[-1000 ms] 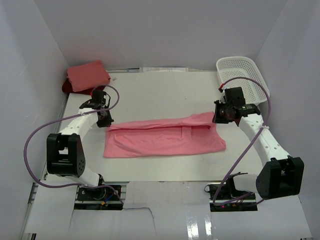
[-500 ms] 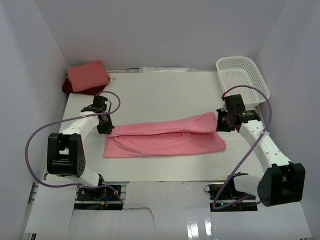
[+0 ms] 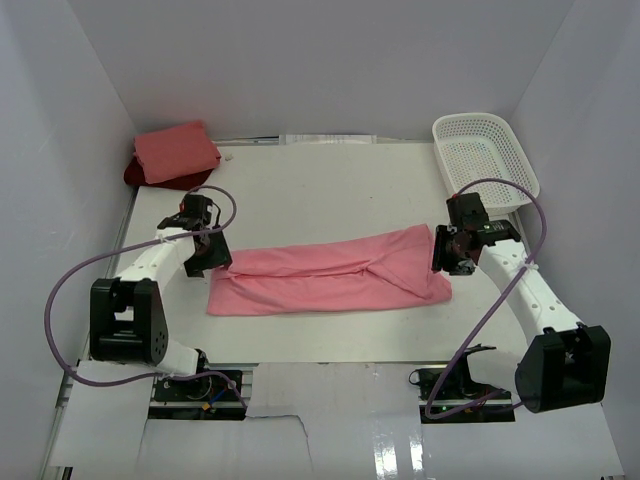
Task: Fold and stack the t-shirts
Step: Fold the other side of the tshirt into a rectangle
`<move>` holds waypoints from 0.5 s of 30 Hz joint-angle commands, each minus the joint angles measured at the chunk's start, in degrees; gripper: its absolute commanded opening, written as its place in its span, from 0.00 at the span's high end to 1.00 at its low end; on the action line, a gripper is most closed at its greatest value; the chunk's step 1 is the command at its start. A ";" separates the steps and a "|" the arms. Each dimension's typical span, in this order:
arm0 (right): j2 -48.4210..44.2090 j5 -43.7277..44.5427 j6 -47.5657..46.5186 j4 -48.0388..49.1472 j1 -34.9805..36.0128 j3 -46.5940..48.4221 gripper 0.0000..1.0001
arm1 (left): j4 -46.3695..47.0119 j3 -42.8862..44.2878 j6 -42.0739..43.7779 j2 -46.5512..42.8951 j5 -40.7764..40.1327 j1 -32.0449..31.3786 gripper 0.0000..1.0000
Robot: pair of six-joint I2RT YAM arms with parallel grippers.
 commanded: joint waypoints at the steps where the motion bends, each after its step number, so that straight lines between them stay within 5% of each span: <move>1: 0.83 -1.17 1.57 1.90 0.29 6.01 0.53 | -0.06 3.08 -1.91 -7.42 -4.29 -0.14 0.28; 15: 19.55 -21.12 1.13 23.26 3.01 6.91 0.58 | 3.02 17.76 -1.91 8.65 6.95 -0.41 0.30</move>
